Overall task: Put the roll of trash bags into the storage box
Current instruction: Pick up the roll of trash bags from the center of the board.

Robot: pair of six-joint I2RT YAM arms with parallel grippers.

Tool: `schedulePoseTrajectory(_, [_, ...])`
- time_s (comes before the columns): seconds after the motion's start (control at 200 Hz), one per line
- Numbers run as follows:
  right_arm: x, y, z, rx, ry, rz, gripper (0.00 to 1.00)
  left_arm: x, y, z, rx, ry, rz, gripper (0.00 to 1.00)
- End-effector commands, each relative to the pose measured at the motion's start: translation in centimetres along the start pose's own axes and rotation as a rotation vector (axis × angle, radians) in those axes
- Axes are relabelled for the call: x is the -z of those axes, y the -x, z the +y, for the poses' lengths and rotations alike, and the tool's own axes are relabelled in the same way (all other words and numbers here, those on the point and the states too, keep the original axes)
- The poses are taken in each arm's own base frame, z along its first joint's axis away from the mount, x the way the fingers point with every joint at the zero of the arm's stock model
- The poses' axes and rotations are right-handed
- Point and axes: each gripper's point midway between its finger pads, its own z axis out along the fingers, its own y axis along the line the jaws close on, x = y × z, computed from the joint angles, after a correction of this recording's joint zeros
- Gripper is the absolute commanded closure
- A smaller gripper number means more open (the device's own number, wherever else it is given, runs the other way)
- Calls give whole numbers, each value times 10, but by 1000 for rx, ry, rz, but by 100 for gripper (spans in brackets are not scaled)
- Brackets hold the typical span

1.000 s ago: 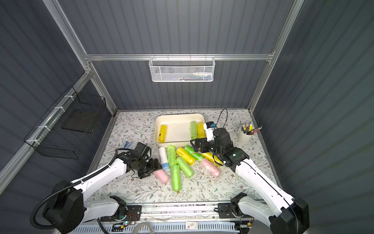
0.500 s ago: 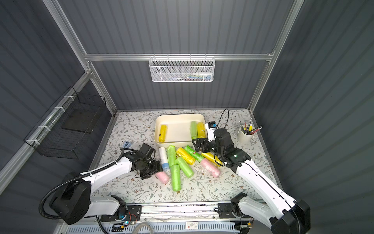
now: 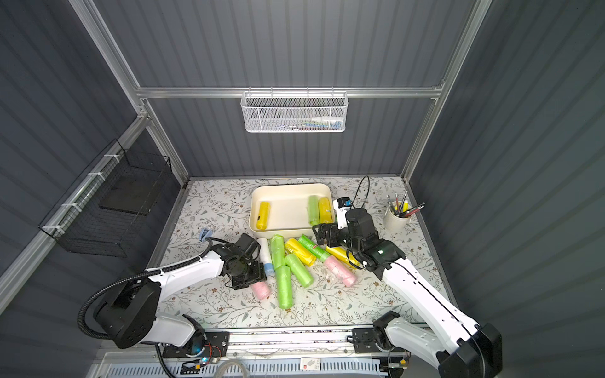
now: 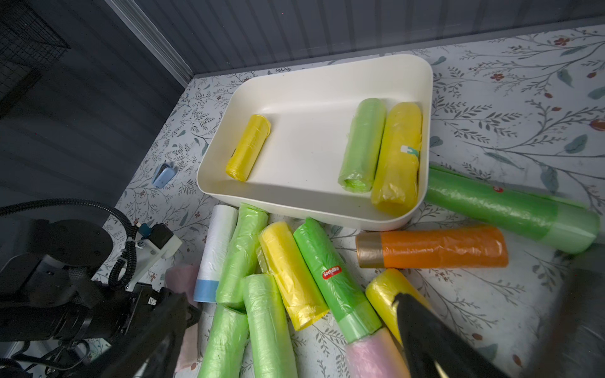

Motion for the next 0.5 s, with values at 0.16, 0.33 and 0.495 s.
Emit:
schedulePoseTrajectory(0.16, [5, 0, -2, 13, -8, -5, 1, 4, 8, 1, -36, 40, -30, 52])
schedulePoseTrajectory(0.33, [5, -1, 1, 6, 10, -3, 1, 11, 14, -4, -43, 48, -47, 56])
schedulePoseTrajectory(0.495, [5, -2, 9, 4, 56, 7, 1, 29, 24, -10, -79, 69, -81, 56])
